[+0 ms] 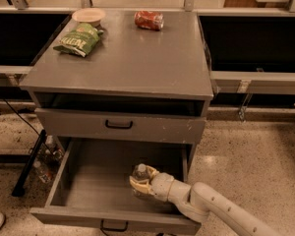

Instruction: Place water bottle into middle drawer

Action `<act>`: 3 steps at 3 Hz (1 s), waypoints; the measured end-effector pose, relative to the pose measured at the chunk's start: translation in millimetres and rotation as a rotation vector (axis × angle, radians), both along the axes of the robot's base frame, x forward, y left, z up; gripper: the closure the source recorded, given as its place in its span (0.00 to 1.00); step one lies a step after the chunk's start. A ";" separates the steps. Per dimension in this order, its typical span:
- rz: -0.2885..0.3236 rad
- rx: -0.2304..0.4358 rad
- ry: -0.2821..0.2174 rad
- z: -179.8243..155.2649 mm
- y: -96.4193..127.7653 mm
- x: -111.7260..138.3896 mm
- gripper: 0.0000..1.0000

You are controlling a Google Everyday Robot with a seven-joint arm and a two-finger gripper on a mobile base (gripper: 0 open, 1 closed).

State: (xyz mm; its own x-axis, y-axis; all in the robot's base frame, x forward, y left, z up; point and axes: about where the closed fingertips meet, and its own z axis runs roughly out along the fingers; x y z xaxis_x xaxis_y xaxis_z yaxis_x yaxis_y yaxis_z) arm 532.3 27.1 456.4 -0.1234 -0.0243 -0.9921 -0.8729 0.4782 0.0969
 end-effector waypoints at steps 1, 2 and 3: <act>0.000 0.000 0.000 0.0 0.0 0.0 0.36; 0.000 0.000 0.000 0.0 0.0 0.0 0.12; 0.000 0.000 0.000 0.0 0.2 0.0 0.00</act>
Offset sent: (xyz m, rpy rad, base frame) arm 0.0000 0.0000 0.0000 0.0000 0.0000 0.0000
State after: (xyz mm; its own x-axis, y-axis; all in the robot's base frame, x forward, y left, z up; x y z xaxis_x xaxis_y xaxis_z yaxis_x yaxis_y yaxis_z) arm 532.3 27.3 456.4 -0.1234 -0.0242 -0.9921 -0.8730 0.4780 0.0969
